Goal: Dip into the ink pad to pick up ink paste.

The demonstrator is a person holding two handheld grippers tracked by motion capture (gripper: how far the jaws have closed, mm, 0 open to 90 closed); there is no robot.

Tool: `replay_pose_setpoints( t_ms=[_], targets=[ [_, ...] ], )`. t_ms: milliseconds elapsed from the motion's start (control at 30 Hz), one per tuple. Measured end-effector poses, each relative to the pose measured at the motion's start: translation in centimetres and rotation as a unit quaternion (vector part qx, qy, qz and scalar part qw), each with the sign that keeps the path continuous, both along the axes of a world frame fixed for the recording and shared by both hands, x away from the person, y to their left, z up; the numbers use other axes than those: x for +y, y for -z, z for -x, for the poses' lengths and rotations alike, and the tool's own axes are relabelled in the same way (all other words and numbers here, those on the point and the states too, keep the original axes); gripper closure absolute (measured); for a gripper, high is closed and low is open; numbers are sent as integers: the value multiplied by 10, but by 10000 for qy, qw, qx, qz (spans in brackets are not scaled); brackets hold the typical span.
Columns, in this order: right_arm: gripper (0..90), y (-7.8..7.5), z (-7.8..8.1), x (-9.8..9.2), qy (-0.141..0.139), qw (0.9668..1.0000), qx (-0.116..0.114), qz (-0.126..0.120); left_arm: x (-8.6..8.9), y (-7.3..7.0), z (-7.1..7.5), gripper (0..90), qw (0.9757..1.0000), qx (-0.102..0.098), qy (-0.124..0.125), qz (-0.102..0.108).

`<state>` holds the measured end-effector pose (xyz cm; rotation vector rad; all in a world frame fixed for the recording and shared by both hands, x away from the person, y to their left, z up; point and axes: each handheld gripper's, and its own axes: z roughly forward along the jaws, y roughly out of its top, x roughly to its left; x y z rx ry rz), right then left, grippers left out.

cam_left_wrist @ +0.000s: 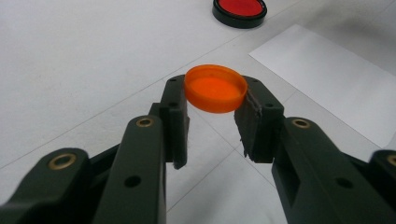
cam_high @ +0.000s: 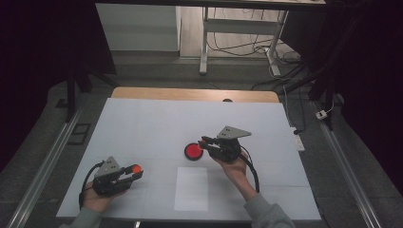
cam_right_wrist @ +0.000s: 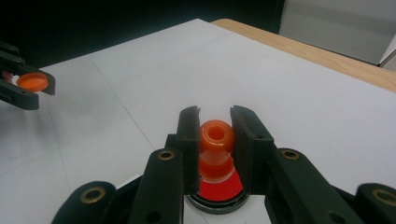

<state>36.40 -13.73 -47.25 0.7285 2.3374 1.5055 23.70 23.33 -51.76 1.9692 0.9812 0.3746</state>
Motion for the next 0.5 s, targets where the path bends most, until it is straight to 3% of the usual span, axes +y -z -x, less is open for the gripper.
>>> replay_pose_setpoints(
  t_ms=[500],
  targets=[
    [724,19,-10,16,-65,9991,165,392,0,1,0,652,10000,9,5,-14]
  ],
)
